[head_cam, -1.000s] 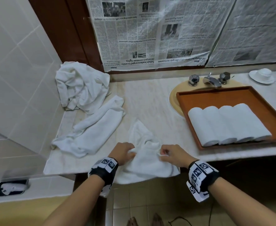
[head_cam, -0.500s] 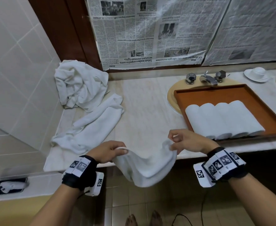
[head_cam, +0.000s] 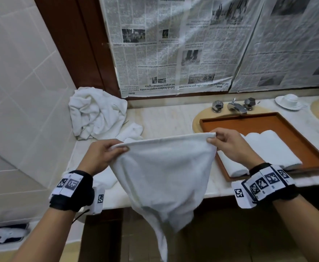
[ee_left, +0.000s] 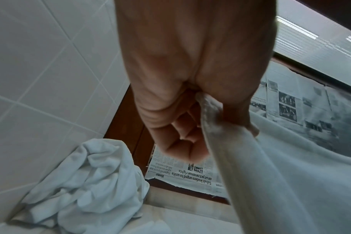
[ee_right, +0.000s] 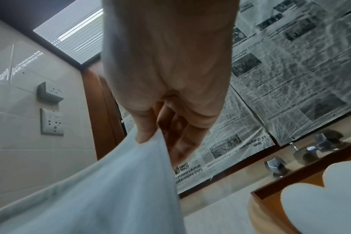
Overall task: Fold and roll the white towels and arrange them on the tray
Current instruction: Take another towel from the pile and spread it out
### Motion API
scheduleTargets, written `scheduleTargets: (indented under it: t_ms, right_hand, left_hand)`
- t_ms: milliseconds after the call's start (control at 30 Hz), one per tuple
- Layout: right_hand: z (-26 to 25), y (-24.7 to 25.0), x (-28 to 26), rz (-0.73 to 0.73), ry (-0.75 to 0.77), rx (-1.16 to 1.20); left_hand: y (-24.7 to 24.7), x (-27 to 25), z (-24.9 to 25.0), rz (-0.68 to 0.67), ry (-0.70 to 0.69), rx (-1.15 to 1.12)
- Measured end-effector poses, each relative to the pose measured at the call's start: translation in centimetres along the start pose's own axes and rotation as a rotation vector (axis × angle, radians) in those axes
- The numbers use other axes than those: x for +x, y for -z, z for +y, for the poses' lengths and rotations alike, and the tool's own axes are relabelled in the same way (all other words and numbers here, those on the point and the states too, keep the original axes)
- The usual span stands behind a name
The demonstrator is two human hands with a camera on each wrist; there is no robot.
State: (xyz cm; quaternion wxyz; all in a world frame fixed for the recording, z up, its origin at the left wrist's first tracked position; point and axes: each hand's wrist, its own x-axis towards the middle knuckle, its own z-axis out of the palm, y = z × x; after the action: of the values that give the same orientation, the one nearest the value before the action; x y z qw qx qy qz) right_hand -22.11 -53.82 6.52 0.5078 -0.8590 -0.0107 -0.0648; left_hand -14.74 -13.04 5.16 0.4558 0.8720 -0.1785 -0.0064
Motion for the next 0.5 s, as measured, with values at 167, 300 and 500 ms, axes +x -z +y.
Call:
scheduleTargets:
  t_ms: [167, 300, 500]
  right_hand:
    - [-0.2, -1.2, 0.8, 0.11, 0.061, -0.184]
    - [0.2, -1.4, 0.9, 0.167, 0.023, -0.165]
    - [1.6, -2.3, 2.1, 0.217, -0.083, -0.03]
  left_hand:
    - [0.5, 0.6, -0.1, -0.072, -0.049, 0.012]
    - [1.0, 1.3, -1.3, -0.091, -0.045, 0.027]
    - [0.0, 3.9, -2.0, -0.056, -0.017, 0.042]
